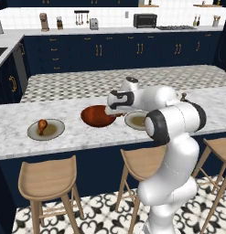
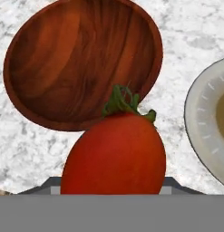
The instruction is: Pick the chicken drumstick and tomato from their plates and place them in the bowl. Then put the bowl in the fridge.
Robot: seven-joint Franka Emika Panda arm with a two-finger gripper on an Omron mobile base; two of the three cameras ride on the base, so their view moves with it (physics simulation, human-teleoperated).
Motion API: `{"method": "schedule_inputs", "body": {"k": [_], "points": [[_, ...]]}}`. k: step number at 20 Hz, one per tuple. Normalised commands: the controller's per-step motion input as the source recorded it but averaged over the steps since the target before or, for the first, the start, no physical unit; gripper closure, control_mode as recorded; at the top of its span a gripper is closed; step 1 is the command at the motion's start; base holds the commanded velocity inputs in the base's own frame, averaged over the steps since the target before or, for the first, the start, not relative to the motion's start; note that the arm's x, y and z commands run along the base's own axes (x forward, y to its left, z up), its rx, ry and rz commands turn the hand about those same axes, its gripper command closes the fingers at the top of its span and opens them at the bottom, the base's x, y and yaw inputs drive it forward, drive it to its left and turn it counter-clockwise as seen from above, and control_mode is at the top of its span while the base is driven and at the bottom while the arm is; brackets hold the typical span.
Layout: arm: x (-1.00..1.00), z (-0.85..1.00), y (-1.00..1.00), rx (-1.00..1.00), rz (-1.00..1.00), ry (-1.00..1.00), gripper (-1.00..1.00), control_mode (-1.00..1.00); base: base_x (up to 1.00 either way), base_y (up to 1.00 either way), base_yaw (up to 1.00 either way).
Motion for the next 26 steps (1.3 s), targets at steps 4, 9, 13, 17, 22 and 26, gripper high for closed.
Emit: {"method": "schedule_inputs", "body": {"k": [4,9,13,17,22,26], "points": [[0.61,-0.24,0.69,-0.09,0.00,0.07,1.00,-1.00,0.00,0.00,0.00],[0.62,-0.53,0.43,-0.01,0.00,0.03,1.00,-1.00,0.00,0.00,0.00],[0.40,-0.47,0.05,0.00,0.00,0.04,1.00,-1.00,0.00,0.00,0.00],[0.13,-0.59,0.00,0.00,0.00,0.00,1.00,-1.00,0.00,0.00,0.00],[0.13,-0.30,0.00,0.00,0.00,0.00,-1.00,-1.00,0.00,0.00,0.00],[0.00,0.00,0.00,0.00,0.00,-0.01,-1.00,-1.00,0.00,0.00,0.00]]}}
